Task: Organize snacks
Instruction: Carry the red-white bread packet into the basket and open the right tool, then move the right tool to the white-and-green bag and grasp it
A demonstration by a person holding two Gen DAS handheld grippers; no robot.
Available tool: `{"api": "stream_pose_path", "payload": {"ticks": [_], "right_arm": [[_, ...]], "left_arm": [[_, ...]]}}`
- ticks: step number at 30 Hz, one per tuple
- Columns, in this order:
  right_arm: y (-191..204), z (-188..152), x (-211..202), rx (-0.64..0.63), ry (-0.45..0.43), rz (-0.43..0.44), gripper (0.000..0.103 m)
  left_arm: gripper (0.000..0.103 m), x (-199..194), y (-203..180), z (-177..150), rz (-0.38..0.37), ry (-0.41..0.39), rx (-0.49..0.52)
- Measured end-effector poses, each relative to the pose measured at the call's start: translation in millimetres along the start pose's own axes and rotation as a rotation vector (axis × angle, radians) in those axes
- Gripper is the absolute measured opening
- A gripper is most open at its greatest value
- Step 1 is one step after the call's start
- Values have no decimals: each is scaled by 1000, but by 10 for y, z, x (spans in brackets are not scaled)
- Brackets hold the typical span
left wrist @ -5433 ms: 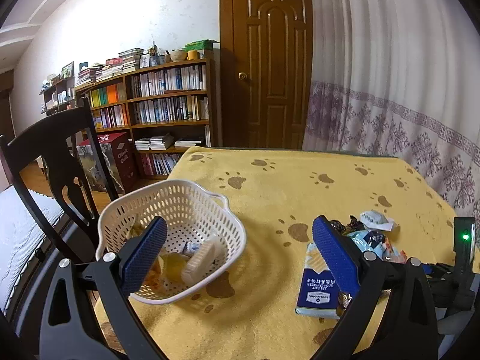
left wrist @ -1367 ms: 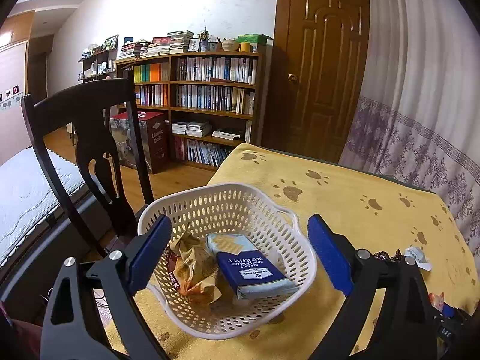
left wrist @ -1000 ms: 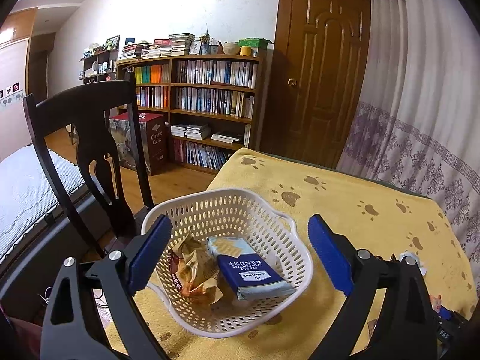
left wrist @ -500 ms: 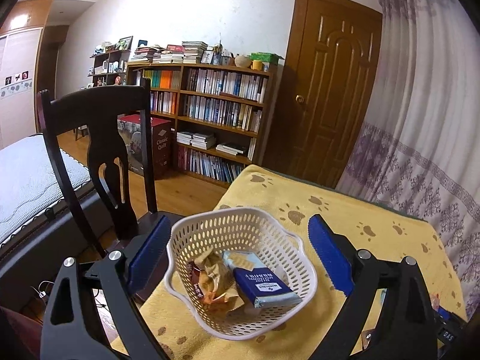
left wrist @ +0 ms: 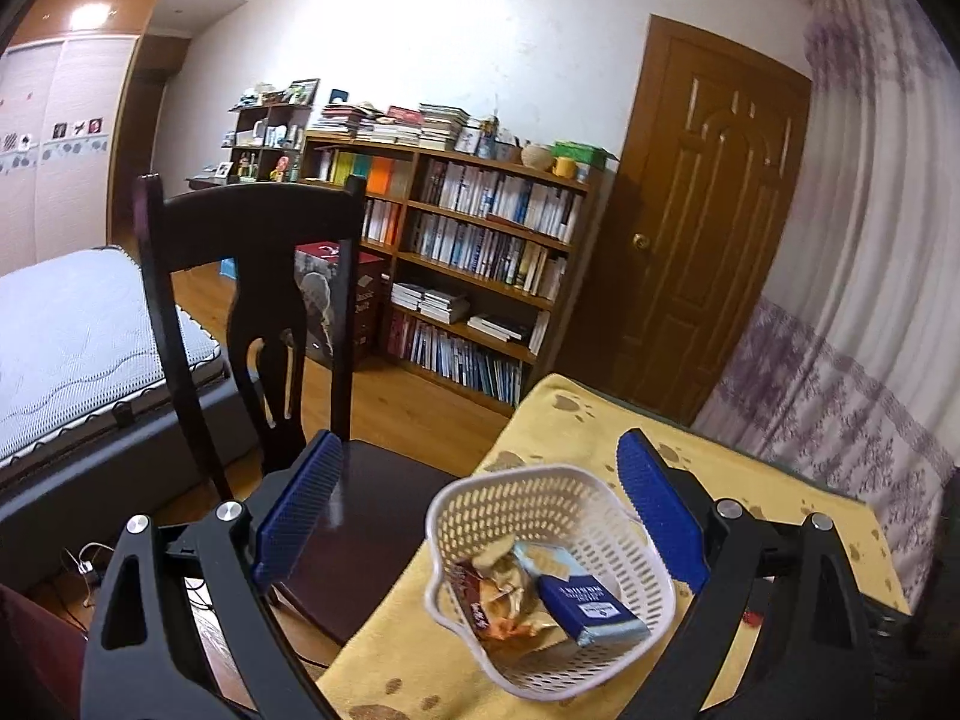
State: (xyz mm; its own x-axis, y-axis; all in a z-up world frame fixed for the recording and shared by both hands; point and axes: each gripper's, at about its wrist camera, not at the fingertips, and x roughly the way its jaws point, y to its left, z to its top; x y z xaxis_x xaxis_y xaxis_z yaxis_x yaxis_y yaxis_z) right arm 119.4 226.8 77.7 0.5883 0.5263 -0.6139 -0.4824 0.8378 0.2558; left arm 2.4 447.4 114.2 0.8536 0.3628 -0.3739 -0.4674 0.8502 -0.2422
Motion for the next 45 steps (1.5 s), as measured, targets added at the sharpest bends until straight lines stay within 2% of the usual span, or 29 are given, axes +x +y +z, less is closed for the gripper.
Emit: {"api": "stream_pose_path", "payload": {"ticks": [5, 12, 15, 28, 38, 45], "right_arm": [[365, 162, 389, 10, 61, 42, 59], [591, 310, 803, 57, 140, 110, 62], [609, 304, 809, 55, 126, 119, 67], [518, 277, 670, 47, 112, 121, 67], [366, 138, 640, 30, 118, 60, 67], [35, 144, 491, 50, 98, -3, 67]], "left_arm": [[94, -17, 118, 67, 12, -13, -25], [94, 11, 127, 50, 1, -6, -35], [95, 13, 134, 51, 2, -5, -38], [95, -11, 93, 37, -9, -8, -20], [95, -35, 18, 47, -18, -5, -6], [95, -74, -117, 23, -39, -1, 28]]}}
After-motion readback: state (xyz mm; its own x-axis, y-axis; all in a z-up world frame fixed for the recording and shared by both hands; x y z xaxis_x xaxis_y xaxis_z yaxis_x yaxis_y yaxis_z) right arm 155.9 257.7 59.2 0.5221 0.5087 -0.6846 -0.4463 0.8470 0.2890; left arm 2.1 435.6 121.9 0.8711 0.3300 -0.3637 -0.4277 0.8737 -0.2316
